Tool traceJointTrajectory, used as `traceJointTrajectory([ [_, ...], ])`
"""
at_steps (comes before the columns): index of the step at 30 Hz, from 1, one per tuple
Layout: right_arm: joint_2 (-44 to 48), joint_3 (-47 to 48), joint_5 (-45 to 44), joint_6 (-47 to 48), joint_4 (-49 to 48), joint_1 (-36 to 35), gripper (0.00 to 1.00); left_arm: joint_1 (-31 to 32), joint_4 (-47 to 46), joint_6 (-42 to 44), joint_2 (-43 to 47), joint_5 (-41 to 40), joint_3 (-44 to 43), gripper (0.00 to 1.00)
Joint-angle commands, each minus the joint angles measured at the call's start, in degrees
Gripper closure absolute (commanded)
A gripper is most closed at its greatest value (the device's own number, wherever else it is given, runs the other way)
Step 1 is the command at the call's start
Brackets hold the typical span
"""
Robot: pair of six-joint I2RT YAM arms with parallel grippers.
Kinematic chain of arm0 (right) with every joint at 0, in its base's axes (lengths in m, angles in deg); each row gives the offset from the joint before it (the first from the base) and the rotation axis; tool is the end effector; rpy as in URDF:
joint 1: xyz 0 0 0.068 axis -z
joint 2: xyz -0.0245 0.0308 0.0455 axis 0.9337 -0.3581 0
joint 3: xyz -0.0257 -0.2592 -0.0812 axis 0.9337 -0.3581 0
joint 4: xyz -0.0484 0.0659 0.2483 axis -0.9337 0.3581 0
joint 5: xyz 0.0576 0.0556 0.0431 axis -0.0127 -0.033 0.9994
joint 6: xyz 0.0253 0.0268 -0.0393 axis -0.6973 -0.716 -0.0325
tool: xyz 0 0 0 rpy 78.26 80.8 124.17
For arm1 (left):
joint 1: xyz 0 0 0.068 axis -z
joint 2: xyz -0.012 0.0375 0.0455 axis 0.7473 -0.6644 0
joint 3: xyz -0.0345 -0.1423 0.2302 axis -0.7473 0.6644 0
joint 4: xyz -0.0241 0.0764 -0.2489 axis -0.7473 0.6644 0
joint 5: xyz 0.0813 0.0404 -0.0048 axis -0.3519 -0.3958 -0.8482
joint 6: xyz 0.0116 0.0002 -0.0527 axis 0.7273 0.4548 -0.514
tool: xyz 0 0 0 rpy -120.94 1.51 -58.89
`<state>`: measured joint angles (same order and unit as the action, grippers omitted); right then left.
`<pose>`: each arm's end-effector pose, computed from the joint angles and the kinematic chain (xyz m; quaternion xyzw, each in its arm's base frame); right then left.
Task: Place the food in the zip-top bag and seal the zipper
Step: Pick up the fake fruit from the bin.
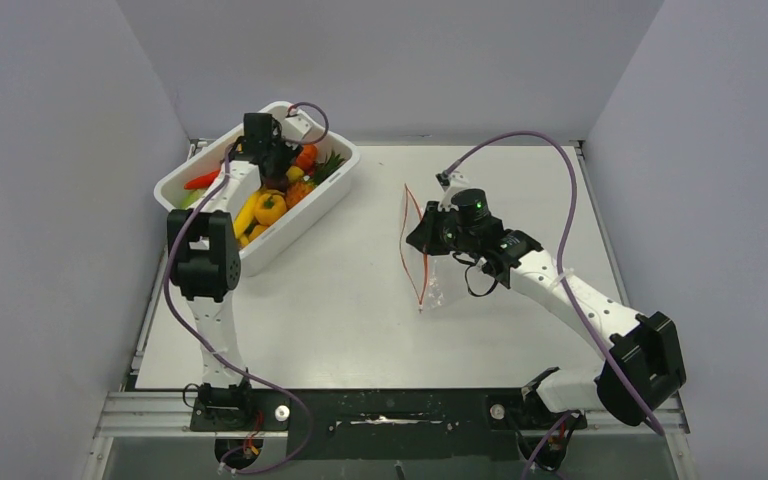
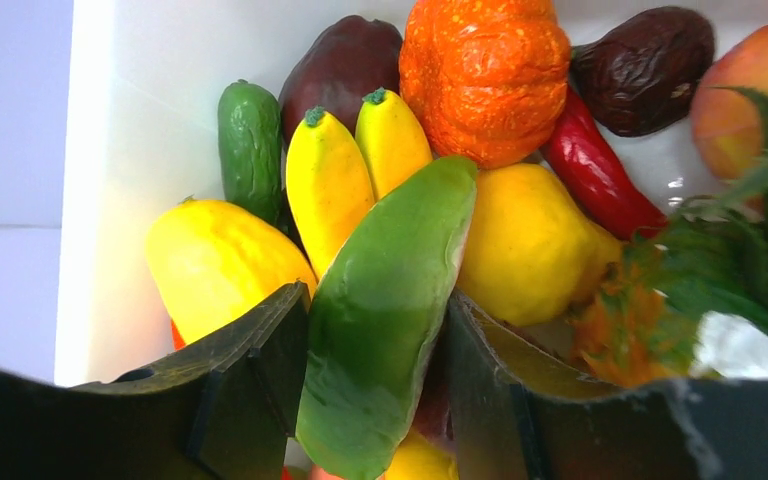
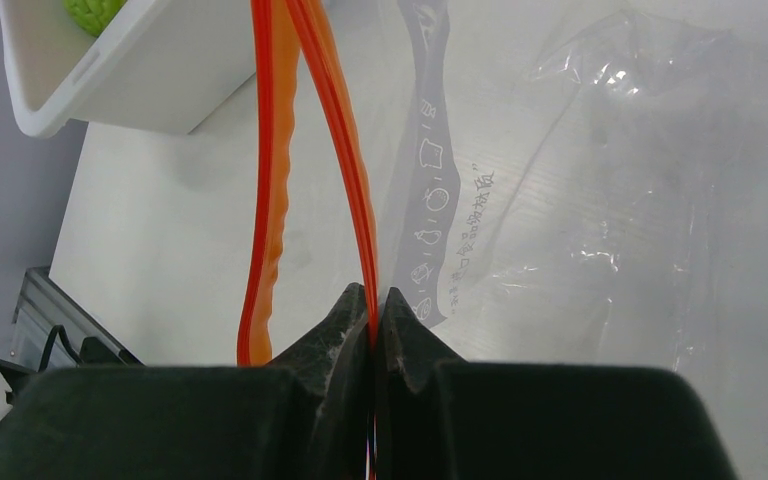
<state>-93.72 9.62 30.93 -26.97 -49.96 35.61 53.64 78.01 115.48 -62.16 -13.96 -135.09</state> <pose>0.2473 0.1688 0.2930 -0.0189 0.8735 0.3205 0.3659 0.4986 -0.0460 0.2355 0.3142 0.8382 0.1173 0.4300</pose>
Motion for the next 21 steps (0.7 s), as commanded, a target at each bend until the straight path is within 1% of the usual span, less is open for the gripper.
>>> traceJointTrajectory([
  [1, 2.20, 0.51, -0.10, -1.35, -2.79, -0.08, 1.00, 1.84, -3.87, -6.72, 8.81, -0.13, 2.41, 0.72],
  [5, 2.83, -0.20, -2.36, -1.84, -2.34, -0.10, 1.00, 3.13, -7.01, -12.83, 13.38, -0.69, 7.02, 0.74],
  [8, 3.21, -0.34, -4.22, -3.18, -2.63, 0.02, 1.00, 4.35, -8.84, -17.40, 16.24, -4.26, 8.67, 0.76],
  [13, 3.04, 0.40, -3.98, -4.96, -2.97, 0.03, 1.00, 4.39, -12.37, -24.96, 22.45, -3.70, 13.38, 0.77],
  [17, 2.60, 0.51, -4.59, -7.86, -3.33, 0.03, 1.00, 4.38, -14.30, -32.74, 28.67, -4.07, 17.75, 0.81],
  [21, 0.88, 1.68, -3.73, -10.21, -3.16, 0.03, 1.00, 4.28, -17.75, -41.02, 38.47, -0.11, 24.76, 0.81],
])
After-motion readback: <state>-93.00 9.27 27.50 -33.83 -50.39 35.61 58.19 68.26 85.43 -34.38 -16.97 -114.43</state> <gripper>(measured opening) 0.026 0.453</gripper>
